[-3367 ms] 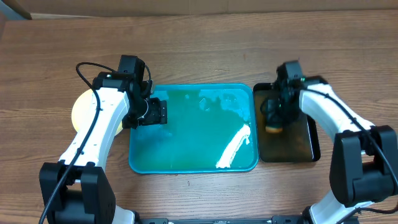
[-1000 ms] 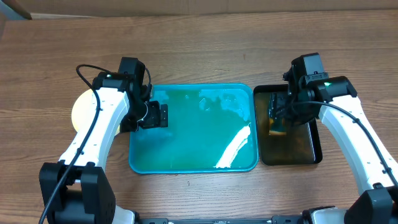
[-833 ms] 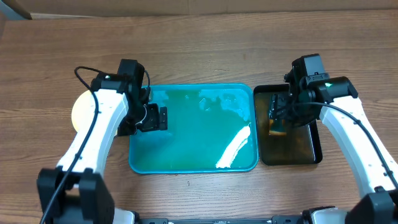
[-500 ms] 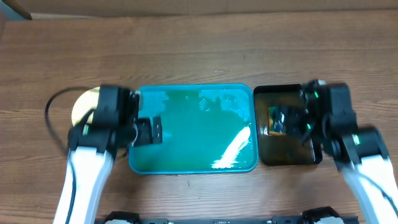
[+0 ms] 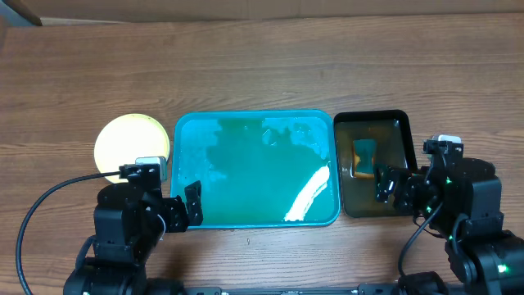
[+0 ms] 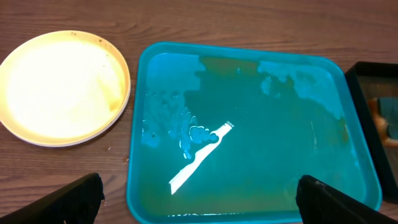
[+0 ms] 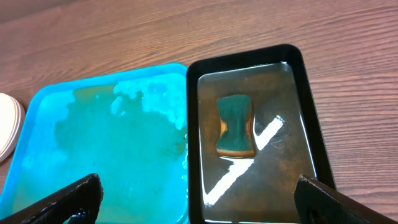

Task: Clean dirty plates on tray and stack at the side
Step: 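Release the sponge in the black pan and raise right gripper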

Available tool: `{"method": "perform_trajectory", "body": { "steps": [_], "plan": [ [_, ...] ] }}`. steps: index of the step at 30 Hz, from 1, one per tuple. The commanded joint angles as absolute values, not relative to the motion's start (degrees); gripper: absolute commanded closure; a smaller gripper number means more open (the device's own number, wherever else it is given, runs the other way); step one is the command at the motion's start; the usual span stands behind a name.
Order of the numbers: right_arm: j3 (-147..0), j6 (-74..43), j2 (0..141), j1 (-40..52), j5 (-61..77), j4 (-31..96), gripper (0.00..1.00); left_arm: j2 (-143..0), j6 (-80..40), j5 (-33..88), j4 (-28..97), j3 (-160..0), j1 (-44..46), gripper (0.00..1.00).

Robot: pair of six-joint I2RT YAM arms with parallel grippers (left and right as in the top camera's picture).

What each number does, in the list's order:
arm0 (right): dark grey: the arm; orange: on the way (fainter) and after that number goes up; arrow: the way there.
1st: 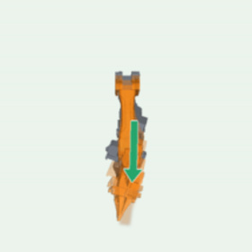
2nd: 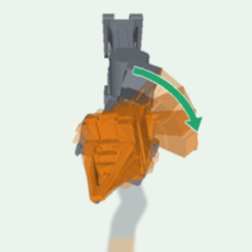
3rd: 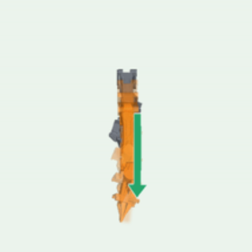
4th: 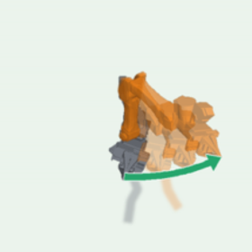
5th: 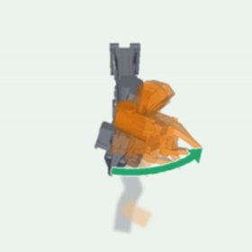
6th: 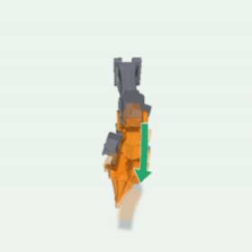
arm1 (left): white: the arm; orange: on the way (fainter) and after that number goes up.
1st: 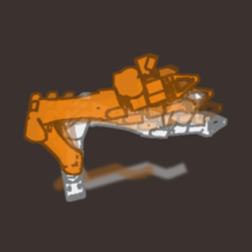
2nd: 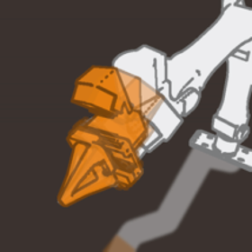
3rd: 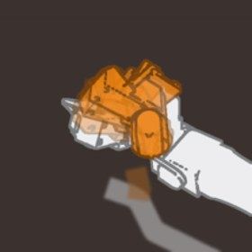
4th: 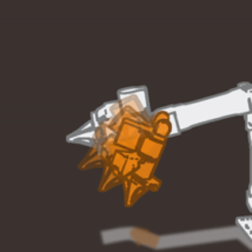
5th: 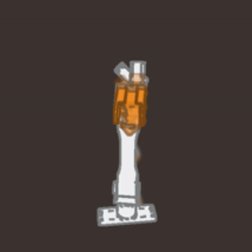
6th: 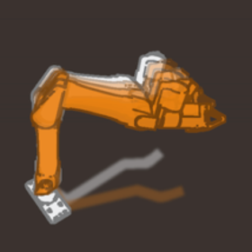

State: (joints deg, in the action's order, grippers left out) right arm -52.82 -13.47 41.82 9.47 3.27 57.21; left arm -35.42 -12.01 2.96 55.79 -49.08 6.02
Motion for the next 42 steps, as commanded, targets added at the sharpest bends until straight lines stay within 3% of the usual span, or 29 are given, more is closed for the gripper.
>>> {"method": "perform_trajectory", "body": {
  "steps": [1,30,35,42],
  "plan": [
    [-52.3,-13.7,42.2,9.7,2.5,57.1,0.0,-35.3,-11.8,1.9,56.6,-48.2,6.0,0.0],
    [-52.0,-13.5,39.7,9.7,-3.6,56.8,0.0,-35.4,-11.8,1.9,56.8,-48.2,6.0,0.0],
    [-48.1,-13.5,33.7,9.7,-3.8,50.2,0.0,-35.4,-11.8,1.9,56.8,-48.2,6.0,0.0],
    [-33.3,-13.5,20.7,9.7,-3.3,31.4,0.0,-35.4,-11.8,1.9,56.8,-48.2,6.0,0.0]
  ]
}}
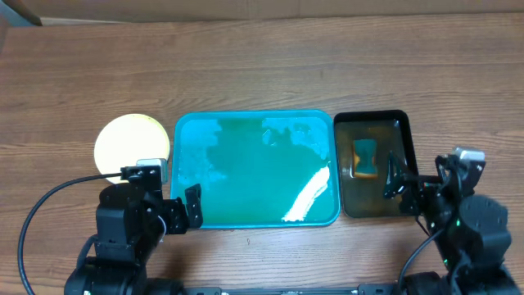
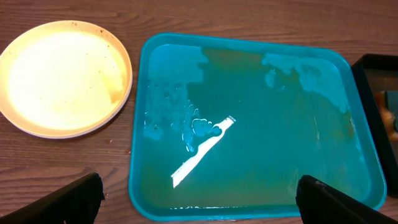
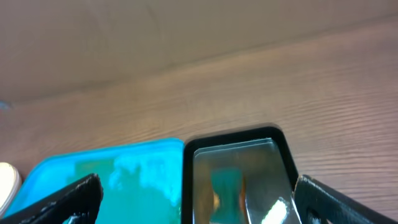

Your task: Clean dirty plates on tray and stack at the side

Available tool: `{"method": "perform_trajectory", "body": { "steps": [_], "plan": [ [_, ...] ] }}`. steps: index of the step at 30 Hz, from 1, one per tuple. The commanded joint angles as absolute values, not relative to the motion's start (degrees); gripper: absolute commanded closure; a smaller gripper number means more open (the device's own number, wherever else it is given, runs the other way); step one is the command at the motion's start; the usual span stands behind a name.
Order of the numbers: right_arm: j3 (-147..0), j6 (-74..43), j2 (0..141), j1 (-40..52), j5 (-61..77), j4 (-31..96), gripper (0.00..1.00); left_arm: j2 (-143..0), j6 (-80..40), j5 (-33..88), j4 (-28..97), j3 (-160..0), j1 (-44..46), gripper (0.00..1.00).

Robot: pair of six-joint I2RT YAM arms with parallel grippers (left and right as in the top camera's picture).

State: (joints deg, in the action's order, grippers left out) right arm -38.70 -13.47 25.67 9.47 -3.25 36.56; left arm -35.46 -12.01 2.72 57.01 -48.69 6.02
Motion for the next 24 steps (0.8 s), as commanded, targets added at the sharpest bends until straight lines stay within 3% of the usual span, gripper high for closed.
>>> {"method": "perform_trajectory", "body": {
  "steps": [1,11,18,24],
  "plan": [
    [-31.1,-13.5,18.9,9.7,-2.9,28.6,0.0,-35.4,-11.8,1.9,56.8,-48.2,6.0,0.0],
    [-10.4,-13.5,2.4,9.6,-1.8,0.7,0.0,-35.4,-11.8,1.9,56.8,-48.2,6.0,0.0],
    [-3.5,-13.5,0.1,9.1,-1.3,-8.7,0.0,-35.4,-11.8,1.9,56.8,-48.2,6.0,0.0],
    [-0.4,-12.0,0.1,6.5,2.5,-6.9,0.0,-35.4,-11.8,1.9,56.8,-48.2,6.0,0.0]
  ]
}}
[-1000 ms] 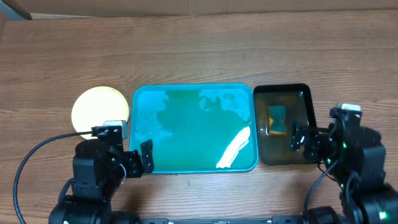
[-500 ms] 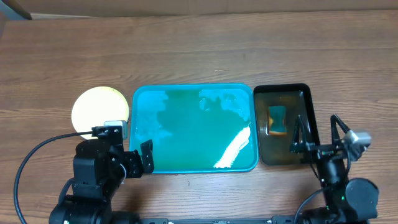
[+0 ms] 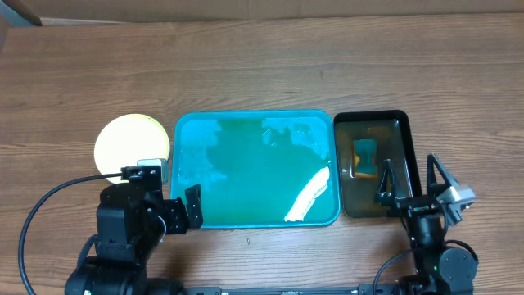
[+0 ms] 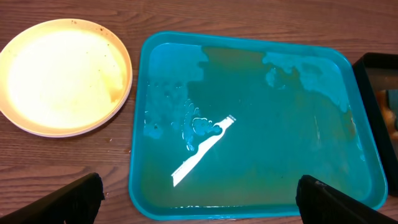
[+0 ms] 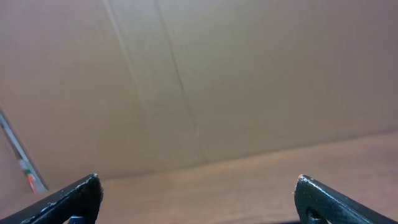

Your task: Clean dirty plates on tray and stack at the side

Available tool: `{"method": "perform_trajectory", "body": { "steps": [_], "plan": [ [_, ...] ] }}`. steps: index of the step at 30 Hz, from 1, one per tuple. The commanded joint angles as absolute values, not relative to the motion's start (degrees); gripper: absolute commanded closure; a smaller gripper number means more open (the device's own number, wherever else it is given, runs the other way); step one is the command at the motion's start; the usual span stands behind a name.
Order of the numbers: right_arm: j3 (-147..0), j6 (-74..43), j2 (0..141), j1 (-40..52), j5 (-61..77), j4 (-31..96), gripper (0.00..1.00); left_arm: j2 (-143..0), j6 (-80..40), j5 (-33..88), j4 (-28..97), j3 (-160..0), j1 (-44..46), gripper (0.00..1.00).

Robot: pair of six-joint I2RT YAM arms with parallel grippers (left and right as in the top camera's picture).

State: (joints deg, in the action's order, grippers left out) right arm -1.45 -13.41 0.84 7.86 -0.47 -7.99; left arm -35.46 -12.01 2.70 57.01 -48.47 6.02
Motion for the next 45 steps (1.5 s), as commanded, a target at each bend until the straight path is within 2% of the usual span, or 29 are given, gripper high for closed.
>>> {"method": "perform_trajectory", "body": {
  "steps": [1,7,45],
  "plan": [
    [-0.5,-10.0,0.1,6.0,4.7,-5.0,0.0,-35.4,-11.8,1.9,56.8,-48.2,6.0,0.0],
    [-0.5,-6.5,0.1,5.2,6.9,4.4,0.0,-35.4,-11.8,1.9,56.8,-48.2,6.0,0.0],
    [-0.5,-4.3,0.2,5.2,3.9,4.5,0.0,-35.4,-11.8,1.9,56.8,-48.2,6.0,0.0]
  ]
}}
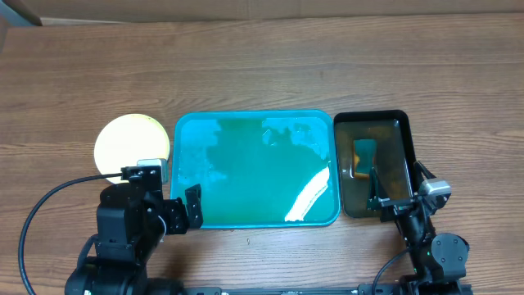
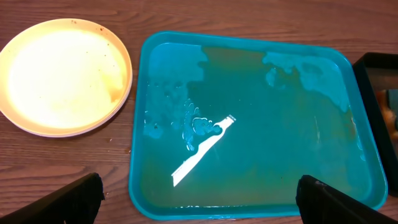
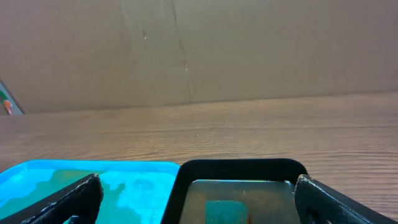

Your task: Clean dirty plates on tray and stack at the side

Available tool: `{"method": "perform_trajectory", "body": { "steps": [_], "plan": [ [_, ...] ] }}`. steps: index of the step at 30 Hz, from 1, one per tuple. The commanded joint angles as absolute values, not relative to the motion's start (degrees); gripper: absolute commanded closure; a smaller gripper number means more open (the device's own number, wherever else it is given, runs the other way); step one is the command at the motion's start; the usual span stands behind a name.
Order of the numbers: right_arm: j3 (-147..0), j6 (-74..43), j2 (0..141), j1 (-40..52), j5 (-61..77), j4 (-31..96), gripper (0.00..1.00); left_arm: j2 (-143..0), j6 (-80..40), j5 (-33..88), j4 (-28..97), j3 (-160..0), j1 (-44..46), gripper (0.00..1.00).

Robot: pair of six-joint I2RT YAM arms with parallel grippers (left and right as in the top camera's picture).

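A pale yellow plate [image 1: 131,146] lies on the table left of the blue tray [image 1: 187,123]. In the left wrist view the plate [image 2: 62,78] shows brown specks on its rim and a faint smear. The tray [image 2: 138,124] holds only a film of water and suds. My left gripper [image 2: 199,199] hangs open over the tray's near edge, with nothing between its fingers. My right gripper [image 3: 199,199] is open at the near end of the black basin [image 1: 404,123], low and pointing along the table. A green and yellow sponge [image 1: 364,156] lies in the basin's water.
A brown cardboard wall [image 3: 249,43] stands beyond the table's far edge. The basin [image 3: 186,180] sits tight against the tray's right side. Bare wooden tabletop [image 1: 262,65] stretches behind the tray, plate and basin.
The right wrist view showed only the cardboard wall and the far table edge; now it takes in the basin, the sponge's top and the tray's far corner. The left arm has not moved.
At first my right gripper was open above the basin, looking down on the sponge. Then it stood further back and tilted up, then at the table's front edge facing the wall, and now it points lower. My left gripper stayed open throughout. The plate and tray kept their places.
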State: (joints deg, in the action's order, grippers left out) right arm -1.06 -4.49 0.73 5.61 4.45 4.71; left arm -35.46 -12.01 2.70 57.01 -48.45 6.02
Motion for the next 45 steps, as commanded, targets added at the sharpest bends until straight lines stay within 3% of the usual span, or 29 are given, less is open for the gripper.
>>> {"method": "perform_trajectory", "body": {
  "steps": [1,17,29,38,45],
  "plan": [
    [-0.5,-4.3,0.2,5.2,3.9,4.5,0.0,-35.4,-11.8,1.9,56.8,-48.2,6.0,0.0],
    [-0.5,-4.3,0.2,5.2,3.9,4.5,0.0,-27.0,-11.6,-2.7,52.8,-43.2,5.7,0.0],
    [-0.5,-4.3,0.2,5.2,3.9,4.6,0.0,-5.8,-11.8,2.8,17.3,-12.5,2.2,0.0],
    [-0.5,-4.3,0.2,5.2,3.9,4.5,0.0,-0.2,-5.9,3.6,-7.3,-0.6,2.2,0.0],
    [-0.5,-4.3,0.2,5.2,3.9,4.6,0.0,-0.2,-2.1,4.5,-5.6,-0.3,2.2,0.0]
  ]
}}
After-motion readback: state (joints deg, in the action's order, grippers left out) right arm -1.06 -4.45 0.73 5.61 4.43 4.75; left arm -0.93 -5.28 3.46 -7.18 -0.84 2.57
